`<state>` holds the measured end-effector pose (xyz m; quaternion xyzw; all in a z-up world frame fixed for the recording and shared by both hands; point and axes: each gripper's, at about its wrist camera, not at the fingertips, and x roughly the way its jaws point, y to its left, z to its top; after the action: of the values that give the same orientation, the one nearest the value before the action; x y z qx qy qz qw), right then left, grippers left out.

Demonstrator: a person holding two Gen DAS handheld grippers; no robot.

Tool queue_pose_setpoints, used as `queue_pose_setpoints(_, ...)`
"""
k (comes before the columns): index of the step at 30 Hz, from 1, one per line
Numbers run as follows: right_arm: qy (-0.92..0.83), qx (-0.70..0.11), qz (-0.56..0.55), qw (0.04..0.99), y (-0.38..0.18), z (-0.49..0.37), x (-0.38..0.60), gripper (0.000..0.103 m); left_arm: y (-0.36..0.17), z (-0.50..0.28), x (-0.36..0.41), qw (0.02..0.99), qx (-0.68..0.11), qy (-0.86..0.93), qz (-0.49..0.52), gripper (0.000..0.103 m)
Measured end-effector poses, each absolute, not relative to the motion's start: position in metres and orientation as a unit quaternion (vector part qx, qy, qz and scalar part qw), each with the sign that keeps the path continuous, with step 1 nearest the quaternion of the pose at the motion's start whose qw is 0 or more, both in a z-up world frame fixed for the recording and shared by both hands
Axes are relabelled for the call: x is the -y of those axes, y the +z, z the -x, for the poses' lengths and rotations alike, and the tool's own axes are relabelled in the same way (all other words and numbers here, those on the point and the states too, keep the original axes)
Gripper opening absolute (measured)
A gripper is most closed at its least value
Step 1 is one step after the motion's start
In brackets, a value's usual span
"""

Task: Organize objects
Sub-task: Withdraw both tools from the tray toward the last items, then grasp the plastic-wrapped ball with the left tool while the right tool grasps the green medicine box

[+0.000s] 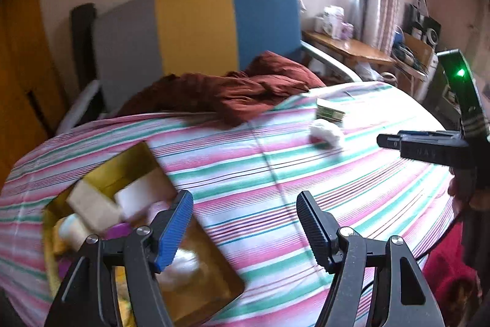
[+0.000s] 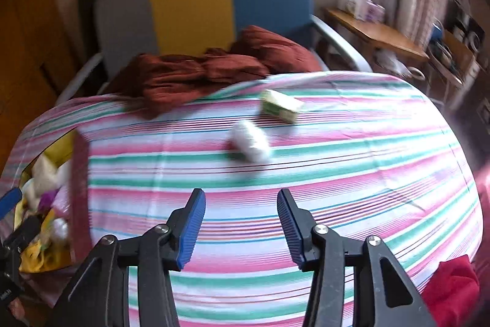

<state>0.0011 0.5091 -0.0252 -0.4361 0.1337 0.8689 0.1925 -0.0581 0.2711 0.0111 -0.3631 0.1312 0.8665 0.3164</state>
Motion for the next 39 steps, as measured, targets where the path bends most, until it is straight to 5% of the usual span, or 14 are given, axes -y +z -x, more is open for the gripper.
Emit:
queue_pose_setpoints(3,0.865,-0.137,0.436,0.206,-0.027,0.002,-0.540,0.060,0.002,0.070,-0.304,0.335,-0.123,0.848,0.393,0.071)
queue_pose_setpoints(12,0.867,-0.093,0.447,0.198,-0.045,0.060,-0.597,0.060,-0.027,0.104,-0.411,0.364,-0.120,0.815,0.436,0.070)
queue_pose_setpoints(26,0.827,0.040,0.543,0.140,-0.118,0.187,-0.625,0.066,-0.063,0.146,-0.436,0.360,-0.078,0.790,0.490,0.069)
queue_pose_setpoints(28,0.819,0.039,0.557,0.131,-0.127,0.191,-0.626,0.052,-0.065,0.151,-0.437,0.356,-0.075,0.790,0.493,0.068)
queue_pose_setpoints(30,0.819,0.039,0.557,0.133,-0.127,0.187,-0.626,0.029,-0.068,0.156,-0.439,0.358,-0.068,0.785,0.500,0.066)
queue_pose_setpoints(39,0.792,-0.043,0.591,0.149,-0.123,0.089,-0.625,0.029,-0.075,0.159,-0.473,0.372,-0.060,0.774,0.509,0.059)
